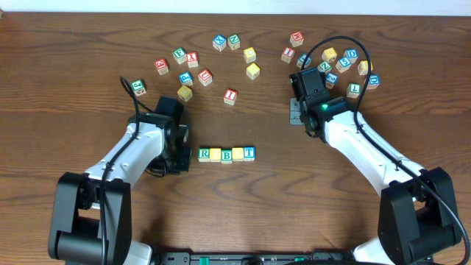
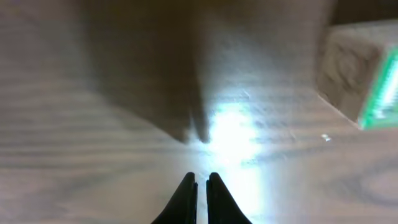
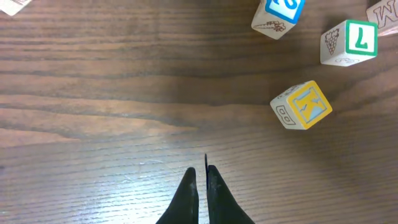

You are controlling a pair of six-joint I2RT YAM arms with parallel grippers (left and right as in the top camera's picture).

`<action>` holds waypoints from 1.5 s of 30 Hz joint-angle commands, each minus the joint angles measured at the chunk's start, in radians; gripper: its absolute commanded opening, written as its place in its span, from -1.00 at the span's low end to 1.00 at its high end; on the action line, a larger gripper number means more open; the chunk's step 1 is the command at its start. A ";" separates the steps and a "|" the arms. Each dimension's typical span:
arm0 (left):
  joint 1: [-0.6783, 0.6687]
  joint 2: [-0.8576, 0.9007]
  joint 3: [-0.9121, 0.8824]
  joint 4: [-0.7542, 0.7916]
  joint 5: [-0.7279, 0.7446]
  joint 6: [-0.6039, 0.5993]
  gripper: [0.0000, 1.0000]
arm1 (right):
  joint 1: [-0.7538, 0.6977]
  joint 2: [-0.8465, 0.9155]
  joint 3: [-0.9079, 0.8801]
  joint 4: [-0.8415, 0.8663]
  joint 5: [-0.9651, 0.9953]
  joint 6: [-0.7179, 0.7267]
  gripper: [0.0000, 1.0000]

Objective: Spell out ROBOT

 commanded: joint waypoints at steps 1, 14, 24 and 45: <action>-0.010 0.003 -0.003 -0.013 0.161 0.025 -0.85 | -0.007 -0.023 0.018 0.010 -0.002 -0.012 -0.95; -0.288 0.003 -0.003 0.037 0.271 -0.042 -0.85 | -0.013 -0.023 0.018 0.037 0.006 -0.061 -0.93; -0.324 -0.014 -0.003 0.105 0.263 -0.082 -0.85 | -0.050 -0.023 0.018 0.037 0.005 -0.061 -0.92; -0.324 -0.019 -0.003 0.193 0.158 -0.097 -0.85 | -0.055 -0.023 0.018 0.043 0.002 -0.065 -0.91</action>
